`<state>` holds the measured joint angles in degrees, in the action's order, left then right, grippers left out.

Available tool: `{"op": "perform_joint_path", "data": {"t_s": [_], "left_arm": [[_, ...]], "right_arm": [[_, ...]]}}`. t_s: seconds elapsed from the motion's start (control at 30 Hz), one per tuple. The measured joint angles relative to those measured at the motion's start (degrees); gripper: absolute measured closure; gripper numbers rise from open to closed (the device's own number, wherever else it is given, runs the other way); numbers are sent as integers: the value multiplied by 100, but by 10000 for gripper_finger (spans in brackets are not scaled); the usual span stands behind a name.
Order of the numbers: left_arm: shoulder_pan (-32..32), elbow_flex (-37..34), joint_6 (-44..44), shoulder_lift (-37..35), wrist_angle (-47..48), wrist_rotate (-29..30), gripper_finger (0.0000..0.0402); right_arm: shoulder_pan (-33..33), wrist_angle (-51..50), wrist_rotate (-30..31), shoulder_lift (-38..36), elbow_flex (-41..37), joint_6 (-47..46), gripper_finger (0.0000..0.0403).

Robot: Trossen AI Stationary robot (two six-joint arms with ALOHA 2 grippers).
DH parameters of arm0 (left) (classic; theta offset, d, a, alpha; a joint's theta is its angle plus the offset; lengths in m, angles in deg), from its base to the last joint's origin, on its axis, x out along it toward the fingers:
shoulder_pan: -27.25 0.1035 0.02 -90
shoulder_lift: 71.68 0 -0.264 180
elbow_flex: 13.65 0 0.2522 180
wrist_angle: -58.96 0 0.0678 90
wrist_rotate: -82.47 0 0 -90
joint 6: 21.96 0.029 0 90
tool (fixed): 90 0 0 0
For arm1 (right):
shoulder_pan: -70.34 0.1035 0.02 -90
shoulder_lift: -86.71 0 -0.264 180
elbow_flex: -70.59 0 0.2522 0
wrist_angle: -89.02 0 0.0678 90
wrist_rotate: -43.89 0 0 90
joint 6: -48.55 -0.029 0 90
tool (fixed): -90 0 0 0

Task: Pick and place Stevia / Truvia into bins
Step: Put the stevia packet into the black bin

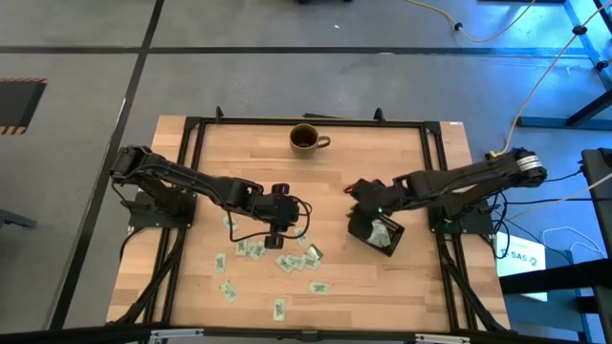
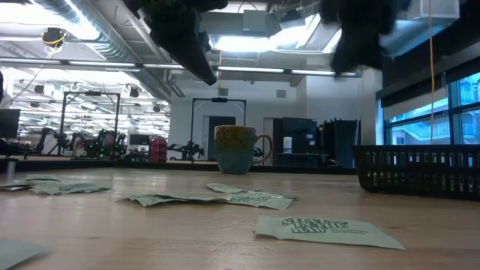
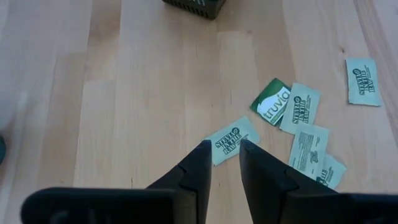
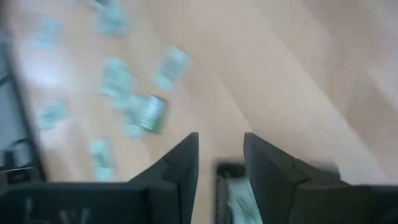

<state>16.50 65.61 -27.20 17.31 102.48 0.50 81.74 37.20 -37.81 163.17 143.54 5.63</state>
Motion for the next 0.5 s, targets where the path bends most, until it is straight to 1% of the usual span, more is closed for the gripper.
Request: {"op": "perform_joint_path", "data": {"t_s": [0.1,0.2,0.27,0.37,0.5], "left_arm": [[0,0,-180,0,-58,-144,327],[0,2,-258,-58,-98,-519,328],[-2,0,-219,-175,-122,-737,328],[10,0,-40,-433,-134,-959,328],[123,-231,83,-982,-418,-947,328]], "right_arm": [[0,380,58,75,364,863,273],[20,916,77,316,578,1823,273],[60,1082,92,593,740,2269,273],[74,1048,74,1135,1051,2511,273],[66,1056,83,1912,1480,2713,273]]}}
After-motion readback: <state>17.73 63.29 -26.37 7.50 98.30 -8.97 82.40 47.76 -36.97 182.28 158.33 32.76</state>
